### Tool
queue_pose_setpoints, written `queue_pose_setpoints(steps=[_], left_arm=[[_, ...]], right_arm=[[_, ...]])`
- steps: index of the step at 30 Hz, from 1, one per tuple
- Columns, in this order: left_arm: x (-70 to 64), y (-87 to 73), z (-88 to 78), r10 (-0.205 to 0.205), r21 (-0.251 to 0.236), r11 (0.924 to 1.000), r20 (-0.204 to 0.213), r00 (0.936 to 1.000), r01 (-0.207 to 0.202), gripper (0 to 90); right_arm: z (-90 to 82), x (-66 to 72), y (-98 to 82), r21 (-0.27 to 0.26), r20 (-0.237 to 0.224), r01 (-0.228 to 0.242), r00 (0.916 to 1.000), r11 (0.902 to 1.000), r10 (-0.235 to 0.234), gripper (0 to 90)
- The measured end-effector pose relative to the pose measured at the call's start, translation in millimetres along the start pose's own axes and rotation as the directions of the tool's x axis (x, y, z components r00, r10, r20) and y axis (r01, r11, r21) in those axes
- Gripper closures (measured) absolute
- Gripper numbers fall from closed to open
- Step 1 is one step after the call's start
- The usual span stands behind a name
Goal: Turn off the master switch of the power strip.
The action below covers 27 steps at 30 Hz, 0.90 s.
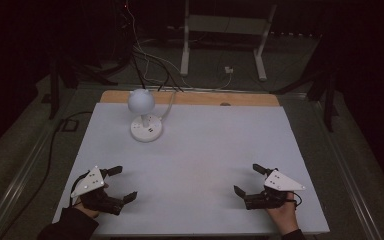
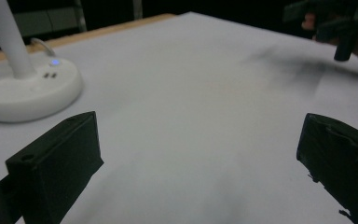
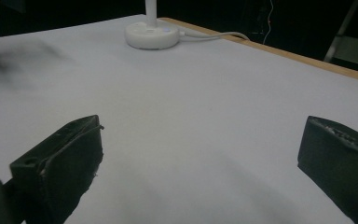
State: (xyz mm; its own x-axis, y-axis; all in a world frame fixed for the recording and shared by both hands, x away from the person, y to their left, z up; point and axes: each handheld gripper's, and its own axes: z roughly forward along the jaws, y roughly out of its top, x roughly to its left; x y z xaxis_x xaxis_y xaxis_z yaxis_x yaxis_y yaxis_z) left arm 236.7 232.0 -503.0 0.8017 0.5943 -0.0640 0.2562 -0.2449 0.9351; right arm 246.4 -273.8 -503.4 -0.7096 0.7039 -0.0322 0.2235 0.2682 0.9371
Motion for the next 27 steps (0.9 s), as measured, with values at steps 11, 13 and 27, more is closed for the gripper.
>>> queue_pose_setpoints(steps=[11,13,27], left_arm=[[-5.6,-0.2,5.1,0.045,0.060,0.9971,0.028,0.9986,-0.046,0.3],[-5.9,0.3,5.0,0.047,0.067,0.9966,0.023,0.9986,-0.048,0.2],[-11.2,5.5,12.6,0.042,0.138,0.9891,0.075,0.9963,-0.052,0.2]], right_arm=[[1.5,4.4,1.2,0.011,-0.015,0.017,0.9997,0.9998,-0.017,0.0],[1.6,4.7,1.1,0.013,-0.016,0.015,0.9998,0.9998,-0.015,0.0],[0.9,5.6,2.2,0.008,-0.012,0.001,0.9999,1.0000,-0.001,0.0]])
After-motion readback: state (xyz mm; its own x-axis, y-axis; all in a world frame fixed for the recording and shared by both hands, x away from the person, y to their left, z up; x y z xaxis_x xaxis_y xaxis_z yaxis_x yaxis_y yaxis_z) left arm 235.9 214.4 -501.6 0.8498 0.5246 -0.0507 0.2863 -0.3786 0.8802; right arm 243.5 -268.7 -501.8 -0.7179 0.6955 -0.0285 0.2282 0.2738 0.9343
